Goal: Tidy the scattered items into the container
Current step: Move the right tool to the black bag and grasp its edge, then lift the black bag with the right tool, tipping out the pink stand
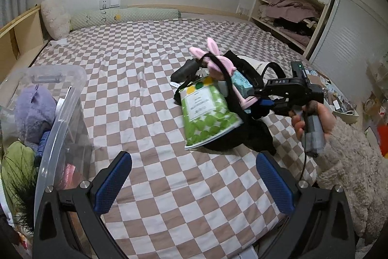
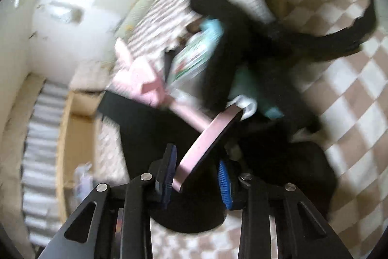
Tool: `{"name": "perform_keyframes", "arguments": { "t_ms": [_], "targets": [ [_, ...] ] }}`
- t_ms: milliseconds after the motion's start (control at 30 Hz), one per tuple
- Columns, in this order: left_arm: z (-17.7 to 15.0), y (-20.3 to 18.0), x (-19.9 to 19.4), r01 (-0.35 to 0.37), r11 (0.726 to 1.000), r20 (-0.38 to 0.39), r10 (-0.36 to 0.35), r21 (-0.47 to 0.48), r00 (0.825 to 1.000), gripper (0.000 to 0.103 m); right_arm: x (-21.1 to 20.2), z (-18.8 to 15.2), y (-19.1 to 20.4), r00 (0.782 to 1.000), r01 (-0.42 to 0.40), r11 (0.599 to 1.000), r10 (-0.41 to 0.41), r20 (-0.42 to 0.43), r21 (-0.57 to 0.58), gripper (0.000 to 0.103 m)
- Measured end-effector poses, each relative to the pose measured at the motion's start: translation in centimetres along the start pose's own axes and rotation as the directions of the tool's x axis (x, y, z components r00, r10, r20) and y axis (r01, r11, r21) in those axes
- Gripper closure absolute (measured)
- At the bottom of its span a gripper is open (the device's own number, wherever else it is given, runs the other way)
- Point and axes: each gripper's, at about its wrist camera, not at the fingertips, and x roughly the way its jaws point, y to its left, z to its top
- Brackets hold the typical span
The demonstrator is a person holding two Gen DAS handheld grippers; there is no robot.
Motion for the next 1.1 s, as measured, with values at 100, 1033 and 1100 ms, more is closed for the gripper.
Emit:
{"name": "perform_keyframes", "arguments": {
  "t_ms": [100,1033,1100],
  "targets": [
    [-0.1,-0.2,-0.3,-0.005,1.000,0.010,0.005,-0.001,1.000,0.000,0.0,-1.7,2.5,0.998,-0.049,0.996,0.046,-0.048,-0.074,0.072],
    [-0.7,0.3,-0.3,-0.056,0.998,-0.001,0.056,-0.001,0.998,0.000,5.5,-0.6,3.9,0.993,-0.004,0.987,-0.015,-0.120,-0.161,0.098],
    [-0.7,0.6,-0.3,-0.062,0.998,-0.002,0.062,-0.008,0.998,0.000,6.7,-1.5,6.5,0.982,-0.090,0.969,0.048,-0.185,-0.229,0.098]
  ]
}}
